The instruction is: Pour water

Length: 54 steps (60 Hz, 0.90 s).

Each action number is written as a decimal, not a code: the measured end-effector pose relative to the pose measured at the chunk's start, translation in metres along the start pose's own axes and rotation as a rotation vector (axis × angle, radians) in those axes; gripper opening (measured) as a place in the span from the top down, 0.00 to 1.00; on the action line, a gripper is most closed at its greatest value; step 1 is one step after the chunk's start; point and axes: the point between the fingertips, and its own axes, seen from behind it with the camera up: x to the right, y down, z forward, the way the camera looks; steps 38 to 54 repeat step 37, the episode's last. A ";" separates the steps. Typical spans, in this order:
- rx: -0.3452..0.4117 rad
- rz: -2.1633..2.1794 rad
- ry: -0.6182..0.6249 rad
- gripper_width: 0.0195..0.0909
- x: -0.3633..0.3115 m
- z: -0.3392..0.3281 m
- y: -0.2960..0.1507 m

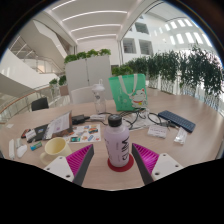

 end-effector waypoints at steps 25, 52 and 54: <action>0.086 -0.037 0.091 0.10 -0.062 -0.244 -0.051; 0.105 -0.045 0.131 0.11 -0.083 -0.333 -0.052; 0.105 -0.045 0.131 0.11 -0.083 -0.333 -0.052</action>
